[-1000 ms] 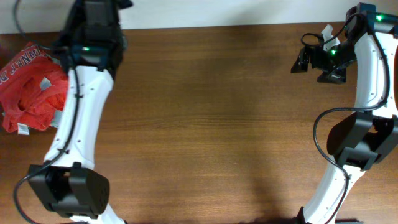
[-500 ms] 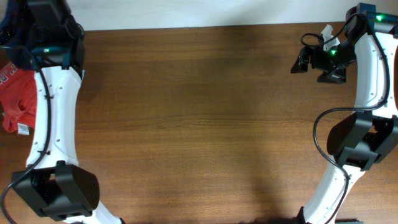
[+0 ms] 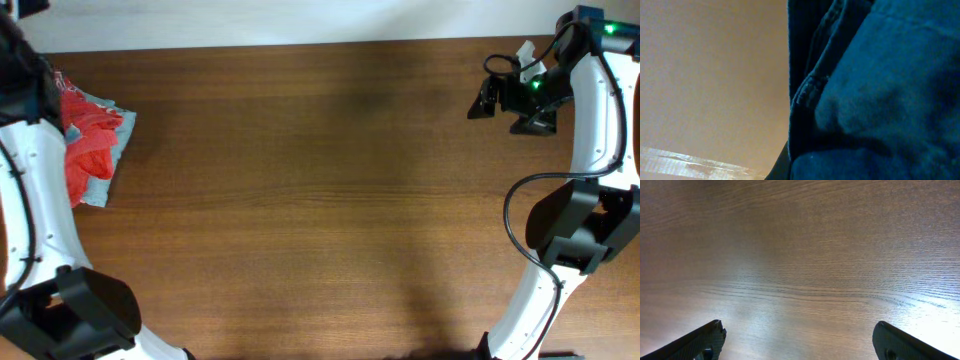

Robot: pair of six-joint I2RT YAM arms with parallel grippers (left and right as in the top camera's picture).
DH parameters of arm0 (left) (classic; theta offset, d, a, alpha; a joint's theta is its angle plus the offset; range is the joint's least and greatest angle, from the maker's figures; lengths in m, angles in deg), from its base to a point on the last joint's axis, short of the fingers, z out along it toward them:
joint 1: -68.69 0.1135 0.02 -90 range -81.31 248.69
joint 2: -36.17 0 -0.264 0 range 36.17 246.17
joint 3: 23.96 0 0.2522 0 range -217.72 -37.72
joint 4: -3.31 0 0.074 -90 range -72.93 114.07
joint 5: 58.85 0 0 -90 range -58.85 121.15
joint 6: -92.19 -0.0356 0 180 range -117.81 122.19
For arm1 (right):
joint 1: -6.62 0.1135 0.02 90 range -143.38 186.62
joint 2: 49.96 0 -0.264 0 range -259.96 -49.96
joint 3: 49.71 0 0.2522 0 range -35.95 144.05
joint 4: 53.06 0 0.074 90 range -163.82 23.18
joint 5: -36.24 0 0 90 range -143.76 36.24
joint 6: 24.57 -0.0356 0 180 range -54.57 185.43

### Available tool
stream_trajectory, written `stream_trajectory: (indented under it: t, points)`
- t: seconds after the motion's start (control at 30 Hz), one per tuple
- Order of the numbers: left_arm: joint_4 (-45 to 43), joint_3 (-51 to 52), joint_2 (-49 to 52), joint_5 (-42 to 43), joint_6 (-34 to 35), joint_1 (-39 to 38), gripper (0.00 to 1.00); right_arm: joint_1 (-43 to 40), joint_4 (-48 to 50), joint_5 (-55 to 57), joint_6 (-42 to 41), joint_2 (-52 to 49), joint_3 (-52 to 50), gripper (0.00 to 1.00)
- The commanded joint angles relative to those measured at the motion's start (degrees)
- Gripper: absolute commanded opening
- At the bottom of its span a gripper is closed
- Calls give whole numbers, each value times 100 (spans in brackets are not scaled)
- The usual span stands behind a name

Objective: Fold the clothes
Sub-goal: 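Lift the navy bundle and place it on the red clothes pile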

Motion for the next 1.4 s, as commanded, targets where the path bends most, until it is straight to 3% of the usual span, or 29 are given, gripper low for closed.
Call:
stream_trajectory:
  t: [0.0,0.23,0.53,0.77,1.17,1.37]
  points:
    - [245,-214,-315,579,-197,365,0,35,-66,-46,13,87,63,99]
    - [1040,-203,-280,1827,-105,713,0,35,-114,-48,13,87,63,99]
    - [879,-203,85,1827,-76,1021,0,35,-295,-44,15,87,63,99]
    - [627,-203,330,1823,625,1285,0,35,-295,-46,13,87,63,99]
    - [634,-203,942,1849,1217,1158,0,35,-302,-50,11,87,63,99]
    - [656,-203,1016,2041,1362,695,0,35,-302,-52,11,87,63,99]
